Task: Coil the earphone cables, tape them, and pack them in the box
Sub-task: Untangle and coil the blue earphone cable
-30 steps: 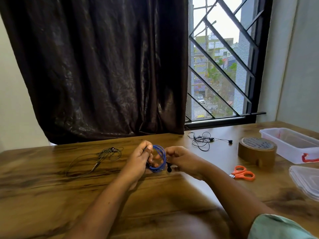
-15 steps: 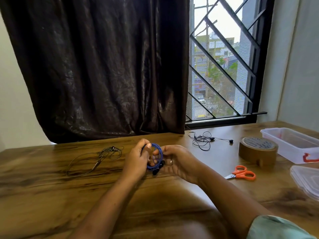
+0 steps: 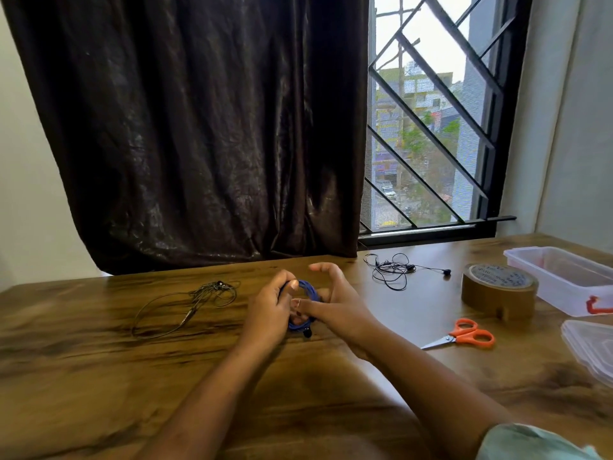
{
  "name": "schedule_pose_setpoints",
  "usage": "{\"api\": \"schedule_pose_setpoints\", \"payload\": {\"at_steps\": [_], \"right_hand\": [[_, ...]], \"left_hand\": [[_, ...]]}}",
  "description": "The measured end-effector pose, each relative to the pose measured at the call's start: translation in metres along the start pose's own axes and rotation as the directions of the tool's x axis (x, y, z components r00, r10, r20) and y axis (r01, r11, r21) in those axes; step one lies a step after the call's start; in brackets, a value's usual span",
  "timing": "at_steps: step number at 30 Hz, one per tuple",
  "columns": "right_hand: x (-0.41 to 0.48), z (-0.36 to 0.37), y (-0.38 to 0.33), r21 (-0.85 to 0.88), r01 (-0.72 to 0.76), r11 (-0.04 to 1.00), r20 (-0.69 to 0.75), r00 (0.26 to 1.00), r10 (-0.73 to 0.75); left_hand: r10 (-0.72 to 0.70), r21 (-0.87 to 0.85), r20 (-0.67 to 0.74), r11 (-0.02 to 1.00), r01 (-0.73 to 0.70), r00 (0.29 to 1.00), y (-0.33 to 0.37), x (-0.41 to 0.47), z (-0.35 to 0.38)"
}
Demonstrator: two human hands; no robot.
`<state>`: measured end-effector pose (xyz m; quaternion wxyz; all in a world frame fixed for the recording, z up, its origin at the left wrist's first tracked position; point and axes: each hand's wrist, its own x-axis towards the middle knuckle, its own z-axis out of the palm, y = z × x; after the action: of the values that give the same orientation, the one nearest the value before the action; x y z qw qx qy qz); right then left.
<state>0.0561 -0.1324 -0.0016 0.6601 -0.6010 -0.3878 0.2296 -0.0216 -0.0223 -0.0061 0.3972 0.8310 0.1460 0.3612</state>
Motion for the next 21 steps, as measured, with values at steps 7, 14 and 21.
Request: {"api": "schedule_pose_setpoints", "payload": {"at_steps": [7, 14, 21], "right_hand": [[-0.003, 0.0, 0.002, -0.575, 0.233, 0.784, 0.021, 0.963, -0.27], [0.007, -0.005, 0.005, -0.697, 0.241, 0.675, -0.04, 0.927, -0.372], [0.008, -0.007, 0.005, -0.753, 0.227, 0.618, -0.016, 0.932, -0.363]], "left_hand": [[0.039, 0.121, -0.013, 0.992, -0.037, 0.999, -0.005, -0.001, 0.0], [0.082, 0.245, -0.04, 0.967, -0.07, 0.996, -0.008, -0.002, -0.002], [0.252, 0.428, 0.01, 0.874, -0.231, 0.968, -0.013, -0.003, -0.004]]}}
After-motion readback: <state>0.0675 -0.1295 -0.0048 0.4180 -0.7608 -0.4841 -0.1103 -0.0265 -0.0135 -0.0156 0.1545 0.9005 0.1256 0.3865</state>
